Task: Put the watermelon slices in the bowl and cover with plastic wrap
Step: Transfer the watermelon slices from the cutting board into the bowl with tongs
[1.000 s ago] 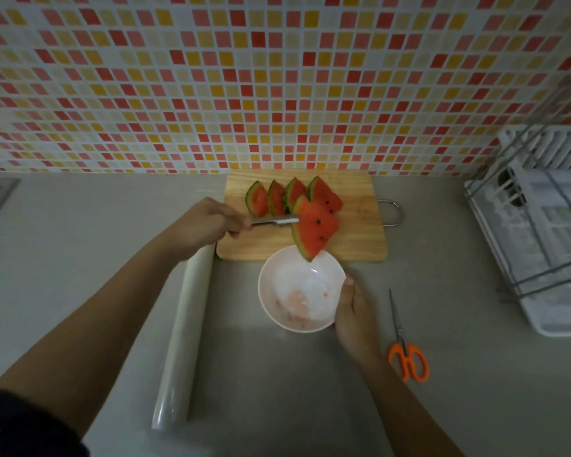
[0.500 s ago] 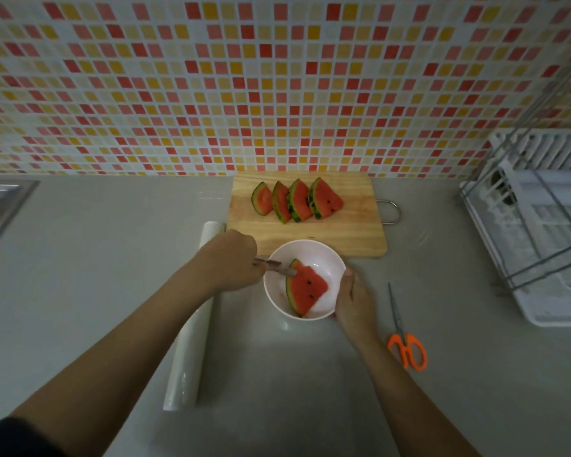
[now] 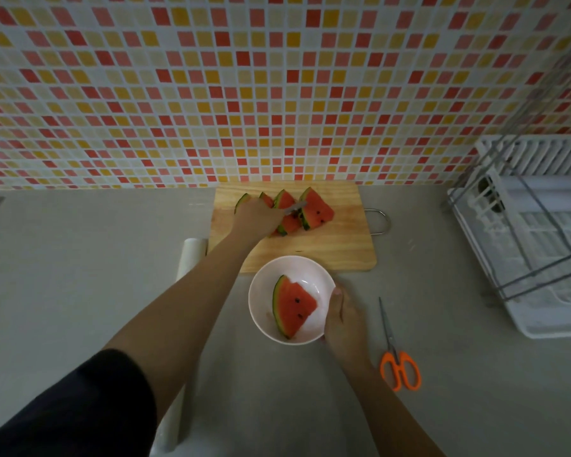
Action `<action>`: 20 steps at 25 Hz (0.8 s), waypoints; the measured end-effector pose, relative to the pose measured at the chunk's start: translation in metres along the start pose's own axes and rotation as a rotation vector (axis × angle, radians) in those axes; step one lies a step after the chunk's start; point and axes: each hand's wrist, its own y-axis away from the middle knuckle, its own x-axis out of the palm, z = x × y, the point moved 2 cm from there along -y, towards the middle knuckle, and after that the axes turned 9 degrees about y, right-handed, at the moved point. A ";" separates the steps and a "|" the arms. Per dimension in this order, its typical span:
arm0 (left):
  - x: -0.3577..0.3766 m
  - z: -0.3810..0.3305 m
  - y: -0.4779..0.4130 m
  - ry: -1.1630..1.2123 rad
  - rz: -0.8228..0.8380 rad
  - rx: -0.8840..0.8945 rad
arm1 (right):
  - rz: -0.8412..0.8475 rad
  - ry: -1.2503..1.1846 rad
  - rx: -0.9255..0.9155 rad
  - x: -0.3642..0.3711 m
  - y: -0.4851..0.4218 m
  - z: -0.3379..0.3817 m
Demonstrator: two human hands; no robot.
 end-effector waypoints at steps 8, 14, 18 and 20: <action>0.009 0.002 -0.013 0.168 -0.021 -0.076 | 0.016 0.023 0.009 -0.004 0.002 0.003; 0.004 -0.003 -0.007 0.030 0.046 -0.072 | 0.015 0.005 -0.008 -0.003 0.002 0.003; 0.019 0.010 -0.003 0.171 0.176 -0.156 | 0.015 0.007 -0.028 -0.004 0.002 0.002; 0.023 0.013 -0.003 0.312 0.150 -0.221 | 0.026 0.022 -0.035 -0.004 0.002 0.002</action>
